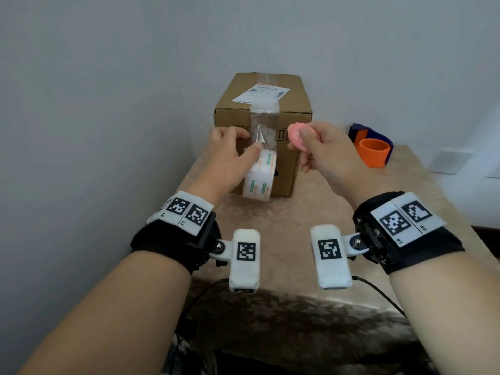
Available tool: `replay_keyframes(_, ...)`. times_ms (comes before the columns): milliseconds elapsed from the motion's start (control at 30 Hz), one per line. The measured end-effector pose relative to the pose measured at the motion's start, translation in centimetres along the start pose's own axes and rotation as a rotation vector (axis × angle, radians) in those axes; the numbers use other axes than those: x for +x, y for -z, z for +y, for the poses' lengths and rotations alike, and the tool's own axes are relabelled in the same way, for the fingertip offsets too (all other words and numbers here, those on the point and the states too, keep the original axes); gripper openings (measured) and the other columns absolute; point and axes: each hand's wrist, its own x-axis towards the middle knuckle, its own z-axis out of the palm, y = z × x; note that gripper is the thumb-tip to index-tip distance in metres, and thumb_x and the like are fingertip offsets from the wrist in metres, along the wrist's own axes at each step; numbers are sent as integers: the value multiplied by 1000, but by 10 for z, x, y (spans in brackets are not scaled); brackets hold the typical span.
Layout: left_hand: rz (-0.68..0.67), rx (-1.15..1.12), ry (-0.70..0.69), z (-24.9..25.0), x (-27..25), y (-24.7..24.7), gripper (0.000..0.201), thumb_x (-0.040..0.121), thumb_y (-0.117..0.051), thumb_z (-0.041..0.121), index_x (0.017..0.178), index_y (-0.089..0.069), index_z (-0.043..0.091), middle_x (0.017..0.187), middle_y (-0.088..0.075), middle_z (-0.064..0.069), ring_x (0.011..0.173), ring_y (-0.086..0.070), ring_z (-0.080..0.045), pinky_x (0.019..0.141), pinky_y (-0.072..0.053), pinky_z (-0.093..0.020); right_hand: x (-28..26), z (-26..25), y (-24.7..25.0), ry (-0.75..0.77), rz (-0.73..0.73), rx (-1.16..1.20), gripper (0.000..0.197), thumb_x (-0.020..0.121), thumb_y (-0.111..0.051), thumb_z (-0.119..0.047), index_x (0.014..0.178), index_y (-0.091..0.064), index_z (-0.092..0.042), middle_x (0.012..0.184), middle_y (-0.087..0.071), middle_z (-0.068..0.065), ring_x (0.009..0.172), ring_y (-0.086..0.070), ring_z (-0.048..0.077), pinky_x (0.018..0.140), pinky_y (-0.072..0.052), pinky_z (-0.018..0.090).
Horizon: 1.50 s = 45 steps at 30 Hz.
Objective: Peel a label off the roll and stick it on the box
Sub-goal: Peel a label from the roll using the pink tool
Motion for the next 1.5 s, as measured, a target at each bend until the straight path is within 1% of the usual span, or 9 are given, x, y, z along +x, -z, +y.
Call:
replay_keyframes(200, -14, -94, 93, 5, 0, -8, 37, 92, -53, 35, 122, -50, 15, 119, -30, 3, 110, -43, -9, 96, -38, -23, 1, -1, 2, -58, -112, 120, 33, 100, -36, -6, 132, -44, -13, 93, -59, 4, 67, -58, 12, 62, -59, 21)
replay_keyframes(400, -48, -294, 237, 9, 1, -8, 18, 94, -50, 32, 106, -56, 20, 86, -59, 6, 68, -55, -6, 56, -40, -21, 1, 0, 5, 118, -7, -183, 22, 96, -48, -11, 116, -57, -14, 92, -62, -3, 81, -65, 13, 80, -55, 25)
replay_keyframes(533, -12, -377, 302, 13, 5, -8, 16, 92, -52, 24, 102, -60, 14, 80, -60, 2, 66, -56, -11, 57, -43, -22, 8, -7, 2, 234, 43, -382, 18, 94, -53, -16, 110, -61, -18, 95, -60, -6, 86, -64, 16, 80, -51, 25)
replay_keyframes(700, 14, -437, 364, 13, 6, -12, 9, 89, -54, 22, 85, -58, 15, 72, -60, -2, 56, -55, -17, 43, -43, -19, 26, -18, -9, 383, -31, -593, 18, 93, -54, -19, 108, -64, -17, 91, -58, -11, 76, -50, 1, 63, -33, 5)
replay_keyframes(800, 1, -406, 343, 14, 5, -11, 16, 90, -54, 24, 98, -61, 12, 74, -60, 0, 56, -54, -13, 32, -37, -8, 37, -21, -13, 422, -84, -637, 16, 93, -53, -17, 105, -64, -16, 87, -58, -11, 69, -47, -7, 59, -34, 3)
replay_keyframes(1067, -63, -397, 327, 15, 5, -5, 19, 88, -58, 24, 100, -66, 11, 85, -66, -7, 67, -60, -18, 55, -46, -26, 46, -16, -19, 406, -72, -680, 15, 93, -53, -19, 104, -62, -14, 87, -58, -9, 70, -48, -1, 58, -33, 3)
replay_keyframes(1233, -61, -363, 311, 15, 3, -6, 19, 91, -56, 21, 94, -67, 6, 78, -63, -9, 54, -53, -13, 35, -35, -9, 49, -18, -23, 399, -58, -733, 19, 93, -53, -20, 107, -61, -10, 92, -60, -4, 83, -49, 9, 62, -32, 15)
replay_keyframes(1300, -49, -352, 322, 15, 3, -7, 21, 90, -57, 21, 95, -68, 4, 79, -62, -11, 54, -51, -13, 33, -33, -9, 47, -19, -23, 394, -62, -747, 19, 94, -52, -20, 108, -61, -9, 92, -57, -6, 84, -48, 7, 60, -31, 10)
replay_keyframes(1500, 13, -370, 344, 11, 5, -15, 15, 87, -61, 20, 92, -64, 6, 81, -64, -10, 57, -56, -14, 50, -44, -21, 45, -24, -24, 381, -86, -727, 19, 95, -51, -18, 107, -61, -8, 102, -67, 0, 82, -49, 4, 59, -29, 5)
